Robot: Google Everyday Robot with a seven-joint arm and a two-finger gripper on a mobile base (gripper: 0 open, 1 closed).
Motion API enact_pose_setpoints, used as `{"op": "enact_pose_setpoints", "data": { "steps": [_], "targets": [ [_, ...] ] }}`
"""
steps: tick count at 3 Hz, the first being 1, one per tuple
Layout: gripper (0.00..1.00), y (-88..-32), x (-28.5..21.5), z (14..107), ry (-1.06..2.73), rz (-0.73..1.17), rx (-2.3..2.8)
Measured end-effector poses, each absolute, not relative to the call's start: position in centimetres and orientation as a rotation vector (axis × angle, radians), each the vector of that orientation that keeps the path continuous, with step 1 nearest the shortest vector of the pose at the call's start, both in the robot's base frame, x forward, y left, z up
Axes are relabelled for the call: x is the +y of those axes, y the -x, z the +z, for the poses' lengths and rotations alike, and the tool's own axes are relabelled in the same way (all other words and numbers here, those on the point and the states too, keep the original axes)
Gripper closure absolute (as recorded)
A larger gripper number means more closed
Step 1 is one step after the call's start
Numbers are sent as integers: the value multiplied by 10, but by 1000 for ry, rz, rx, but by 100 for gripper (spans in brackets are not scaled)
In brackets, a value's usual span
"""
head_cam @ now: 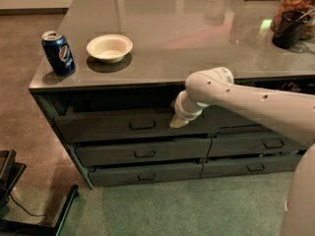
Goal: Open top drawer
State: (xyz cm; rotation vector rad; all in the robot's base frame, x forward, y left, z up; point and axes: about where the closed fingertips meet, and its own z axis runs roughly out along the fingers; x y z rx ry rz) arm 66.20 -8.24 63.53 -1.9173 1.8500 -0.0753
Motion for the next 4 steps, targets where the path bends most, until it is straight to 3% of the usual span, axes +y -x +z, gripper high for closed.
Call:
{"op": "enact_pose_setpoints", "data": {
  "steps": [1,2,4],
  "targets": [
    [27,-638,-81,637,1918,-48,1877],
    [3,-608,-82,630,1949,20,1906],
    [0,-577,-84,627,2095,250,1906]
  ]
}}
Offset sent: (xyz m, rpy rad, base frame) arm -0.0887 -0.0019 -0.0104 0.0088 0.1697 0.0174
